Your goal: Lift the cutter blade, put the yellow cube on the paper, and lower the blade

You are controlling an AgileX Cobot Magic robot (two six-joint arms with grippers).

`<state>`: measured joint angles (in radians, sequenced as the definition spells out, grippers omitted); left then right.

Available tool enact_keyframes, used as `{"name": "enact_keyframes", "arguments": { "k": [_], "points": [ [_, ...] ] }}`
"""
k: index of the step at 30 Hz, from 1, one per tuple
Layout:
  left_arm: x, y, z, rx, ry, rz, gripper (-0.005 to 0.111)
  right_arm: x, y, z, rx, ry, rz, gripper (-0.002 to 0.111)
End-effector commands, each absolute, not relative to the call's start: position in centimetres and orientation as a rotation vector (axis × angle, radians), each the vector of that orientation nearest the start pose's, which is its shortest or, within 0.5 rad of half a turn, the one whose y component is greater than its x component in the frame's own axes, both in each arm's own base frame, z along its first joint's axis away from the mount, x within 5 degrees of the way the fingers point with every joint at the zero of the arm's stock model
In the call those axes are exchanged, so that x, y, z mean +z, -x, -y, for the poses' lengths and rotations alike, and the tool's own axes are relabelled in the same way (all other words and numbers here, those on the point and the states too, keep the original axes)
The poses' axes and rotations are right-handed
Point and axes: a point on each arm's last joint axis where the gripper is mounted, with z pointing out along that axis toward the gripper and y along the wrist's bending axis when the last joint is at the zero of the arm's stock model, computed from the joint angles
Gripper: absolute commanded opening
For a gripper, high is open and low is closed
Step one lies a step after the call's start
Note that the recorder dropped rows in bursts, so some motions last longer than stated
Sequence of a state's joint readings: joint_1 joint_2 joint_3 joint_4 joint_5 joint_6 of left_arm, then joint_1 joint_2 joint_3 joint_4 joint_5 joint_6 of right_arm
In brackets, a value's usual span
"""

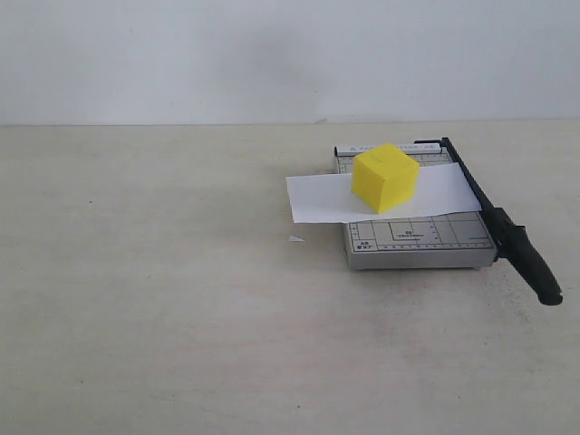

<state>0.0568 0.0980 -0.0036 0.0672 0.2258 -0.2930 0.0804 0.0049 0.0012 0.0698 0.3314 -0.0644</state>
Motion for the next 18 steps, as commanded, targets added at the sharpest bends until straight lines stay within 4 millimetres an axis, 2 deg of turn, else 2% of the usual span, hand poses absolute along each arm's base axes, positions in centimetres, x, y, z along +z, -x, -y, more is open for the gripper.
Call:
{"name": "enact_keyframes", "arguments": {
  "k": [1, 6, 12, 18],
  "points": [
    [18.9, -6.2, -0.4, -0.119, 0.26, -1.766, 0.004, 18.4, -5.4, -0.6, 0.081, 0.082, -1.805, 0.0],
    [18.0, -5.3, -0.5, -0.032, 0.195, -1.846, 0.004, 18.4, -5.4, -0.6, 0.081, 0.082, -1.805, 0.0],
    [17.9, -5.2, -0.7, 0.153, -0.019, -1.87, 0.004, 18.4, -5.4, -0.6, 0.081, 0.082, -1.803, 0.0],
    [17.8, -5.2, -0.7, 0.163, -0.032, -1.88, 0.004, 18.4, -5.4, -0.6, 0.081, 0.082, -1.803, 0.0]
  ]
}}
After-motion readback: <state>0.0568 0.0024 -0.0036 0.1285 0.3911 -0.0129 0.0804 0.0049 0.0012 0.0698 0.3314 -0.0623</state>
